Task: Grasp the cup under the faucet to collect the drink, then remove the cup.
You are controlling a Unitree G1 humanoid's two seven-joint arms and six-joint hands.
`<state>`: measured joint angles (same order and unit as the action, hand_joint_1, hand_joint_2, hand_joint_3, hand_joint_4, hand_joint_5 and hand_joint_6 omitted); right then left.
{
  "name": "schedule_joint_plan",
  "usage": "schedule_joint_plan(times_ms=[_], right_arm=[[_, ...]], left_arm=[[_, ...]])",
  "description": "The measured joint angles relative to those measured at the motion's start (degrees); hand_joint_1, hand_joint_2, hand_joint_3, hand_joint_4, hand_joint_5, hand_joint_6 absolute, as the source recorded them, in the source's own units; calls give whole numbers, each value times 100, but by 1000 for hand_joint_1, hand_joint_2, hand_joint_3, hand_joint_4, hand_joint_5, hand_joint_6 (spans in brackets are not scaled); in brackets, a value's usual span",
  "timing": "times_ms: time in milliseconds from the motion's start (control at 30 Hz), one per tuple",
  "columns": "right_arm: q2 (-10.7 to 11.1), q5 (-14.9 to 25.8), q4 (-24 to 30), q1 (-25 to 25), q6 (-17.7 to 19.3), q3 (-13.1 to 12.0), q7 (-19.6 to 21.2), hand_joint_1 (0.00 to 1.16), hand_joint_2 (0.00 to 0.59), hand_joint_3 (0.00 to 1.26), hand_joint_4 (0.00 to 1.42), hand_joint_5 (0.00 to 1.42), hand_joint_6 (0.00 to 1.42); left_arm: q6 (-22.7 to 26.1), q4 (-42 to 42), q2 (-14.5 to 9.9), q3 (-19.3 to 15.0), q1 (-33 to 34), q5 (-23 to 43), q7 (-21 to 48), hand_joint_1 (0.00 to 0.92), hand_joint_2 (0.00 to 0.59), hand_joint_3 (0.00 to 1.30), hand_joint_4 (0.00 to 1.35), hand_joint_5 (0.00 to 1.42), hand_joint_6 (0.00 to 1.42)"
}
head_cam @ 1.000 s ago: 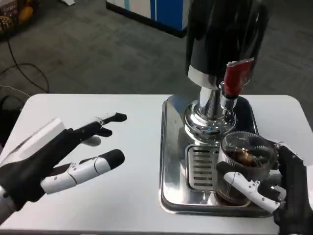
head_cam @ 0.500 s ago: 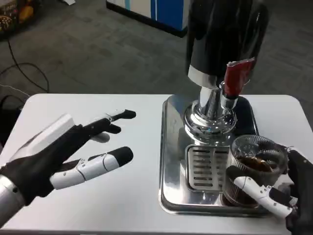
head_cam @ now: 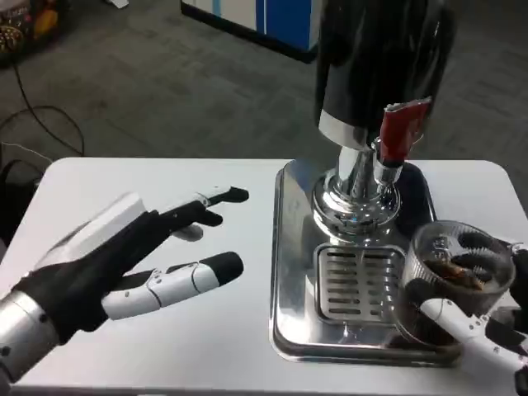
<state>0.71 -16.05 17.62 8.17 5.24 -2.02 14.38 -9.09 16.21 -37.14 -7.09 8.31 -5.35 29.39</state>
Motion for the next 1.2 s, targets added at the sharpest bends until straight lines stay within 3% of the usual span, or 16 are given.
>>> schedule_joint_plan(times_ms=[367,767,1200], right_arm=[[147,167,597,493,13,-106,-455,941,99,1035,1204,1424,1424],[207,271,1217,875,28,201,-984,939,101,1051,1219,1424,1424],[205,261,1449,841,25,463,-1259,935,108,1061,1232,1424,1424]], left_arm=[[25,248,-5,133,46,-214,1,0,106,145,52,160,251],[166,847,-73,133,-343,-423,16,0,101,132,21,136,228],[527,1739,-189,-71,-679,-643,31,0,94,105,0,105,223]])
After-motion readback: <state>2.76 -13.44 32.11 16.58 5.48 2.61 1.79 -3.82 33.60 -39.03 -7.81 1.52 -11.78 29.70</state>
